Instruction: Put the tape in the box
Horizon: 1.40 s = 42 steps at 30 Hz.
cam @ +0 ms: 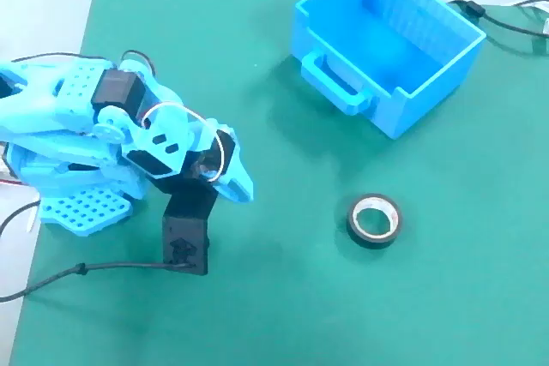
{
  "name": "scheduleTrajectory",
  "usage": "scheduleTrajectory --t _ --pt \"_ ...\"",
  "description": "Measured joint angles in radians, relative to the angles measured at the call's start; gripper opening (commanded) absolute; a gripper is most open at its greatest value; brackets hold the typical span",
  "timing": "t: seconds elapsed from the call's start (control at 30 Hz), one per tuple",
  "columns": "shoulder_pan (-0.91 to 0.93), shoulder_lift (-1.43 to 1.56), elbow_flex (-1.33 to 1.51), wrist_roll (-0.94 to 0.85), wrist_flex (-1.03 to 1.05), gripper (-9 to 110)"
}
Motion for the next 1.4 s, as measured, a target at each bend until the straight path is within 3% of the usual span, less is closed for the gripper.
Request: scheduleTrajectory --t 1.07,1.4 --pt "0.026 -0.003 -0.005 -0.003 0.003 0" --pt "0.034 -0.198 -0.270 -0.017 0.005 0"
